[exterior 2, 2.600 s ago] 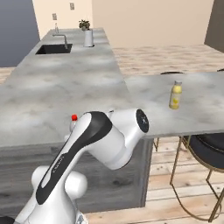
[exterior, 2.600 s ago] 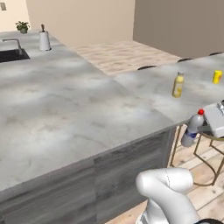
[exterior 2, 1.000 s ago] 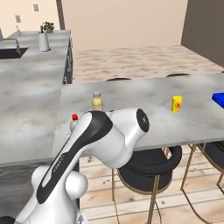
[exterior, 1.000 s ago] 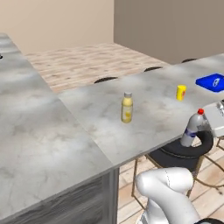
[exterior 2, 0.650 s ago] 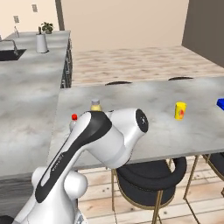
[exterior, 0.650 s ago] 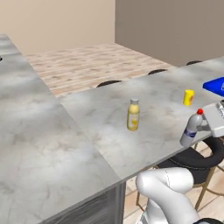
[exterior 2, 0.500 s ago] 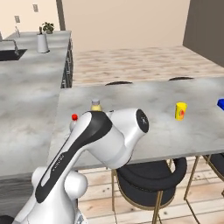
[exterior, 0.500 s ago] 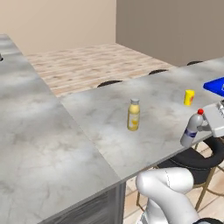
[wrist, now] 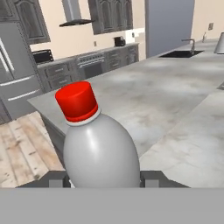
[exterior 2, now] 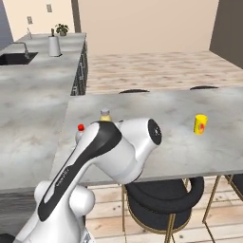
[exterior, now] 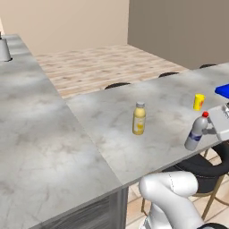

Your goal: Place the drinks on the dining counter in a tight cluster.

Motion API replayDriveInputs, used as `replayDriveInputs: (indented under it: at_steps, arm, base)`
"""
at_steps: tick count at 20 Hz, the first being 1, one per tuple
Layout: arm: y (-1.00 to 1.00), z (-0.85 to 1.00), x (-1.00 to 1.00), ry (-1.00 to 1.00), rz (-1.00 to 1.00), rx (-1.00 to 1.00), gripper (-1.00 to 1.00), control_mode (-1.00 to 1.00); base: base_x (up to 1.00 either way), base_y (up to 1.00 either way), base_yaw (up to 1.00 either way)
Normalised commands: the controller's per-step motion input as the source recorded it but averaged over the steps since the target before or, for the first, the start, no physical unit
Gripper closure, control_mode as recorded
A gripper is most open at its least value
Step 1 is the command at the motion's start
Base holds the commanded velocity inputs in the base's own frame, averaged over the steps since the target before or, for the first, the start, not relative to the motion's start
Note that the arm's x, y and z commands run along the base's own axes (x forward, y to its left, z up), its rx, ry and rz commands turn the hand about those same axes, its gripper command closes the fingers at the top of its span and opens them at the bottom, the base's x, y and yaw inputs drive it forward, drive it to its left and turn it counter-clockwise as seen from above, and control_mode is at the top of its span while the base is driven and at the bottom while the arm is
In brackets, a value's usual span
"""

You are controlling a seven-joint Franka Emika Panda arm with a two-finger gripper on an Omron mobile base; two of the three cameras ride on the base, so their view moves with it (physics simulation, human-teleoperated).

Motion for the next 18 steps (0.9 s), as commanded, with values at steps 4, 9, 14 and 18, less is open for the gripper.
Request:
replayDriveInputs:
  at_steps: [4,9,14,18]
  arm:
    - [0.0,0.0,0.0,0.0,0.0,0.0,1.0,1.0]
    - [0.0,0.0,0.0,0.0,0.0,0.0,1.0,1.0]
    - [-0.19,-0.01,1.0,0.02,0.29,0.03,1.0,-1.0]
    - [-0.24,0.0,1.0,0.06,0.26,0.0,1.0,-1.0]
  base:
    - [0.21,0.0,0.03]
    - [0.6,-0.09,0.16]
    - [0.0,0.0,0.0]
    - [0.0,0.0,0.0]
